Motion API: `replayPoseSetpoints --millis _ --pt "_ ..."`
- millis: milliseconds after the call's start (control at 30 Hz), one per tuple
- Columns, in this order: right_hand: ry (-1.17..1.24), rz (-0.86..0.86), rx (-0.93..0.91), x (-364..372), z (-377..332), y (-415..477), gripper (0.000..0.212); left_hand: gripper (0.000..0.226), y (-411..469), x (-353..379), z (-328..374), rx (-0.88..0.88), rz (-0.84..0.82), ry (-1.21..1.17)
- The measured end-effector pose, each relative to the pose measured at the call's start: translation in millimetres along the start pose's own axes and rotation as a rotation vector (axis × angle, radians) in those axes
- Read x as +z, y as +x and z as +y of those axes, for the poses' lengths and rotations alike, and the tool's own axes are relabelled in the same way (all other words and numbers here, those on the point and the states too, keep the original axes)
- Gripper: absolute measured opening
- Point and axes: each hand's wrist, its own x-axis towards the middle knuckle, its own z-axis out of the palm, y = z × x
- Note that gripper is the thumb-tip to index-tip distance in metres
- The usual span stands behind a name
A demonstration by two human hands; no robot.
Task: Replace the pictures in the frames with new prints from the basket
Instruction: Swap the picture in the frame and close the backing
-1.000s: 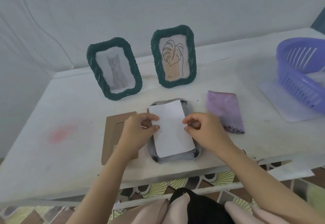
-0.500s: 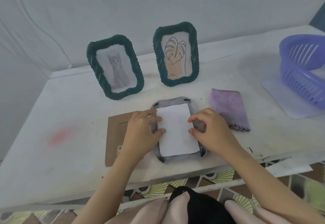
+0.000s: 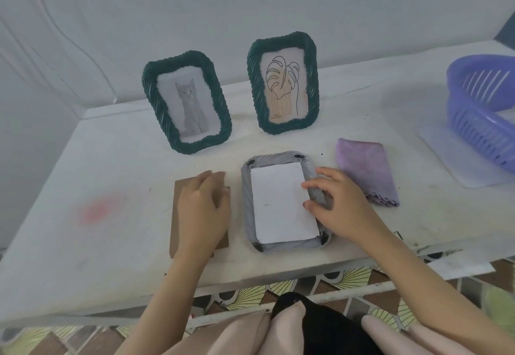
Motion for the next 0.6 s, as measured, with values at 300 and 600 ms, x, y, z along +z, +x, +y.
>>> replayPoseSetpoints --millis 300,600 --pt "0.017 0.026 -0.010 3.7 2.8 -0.4 0.034 0.075 -10.0 -13.0 -17.4 -0.351 -0.034 0.274" --pt "0.023 0.036 -0.032 3.2 2.3 -2.7 0.033 0.068 2.5 -18.4 -4.5 -0.546 -0.001 0.033"
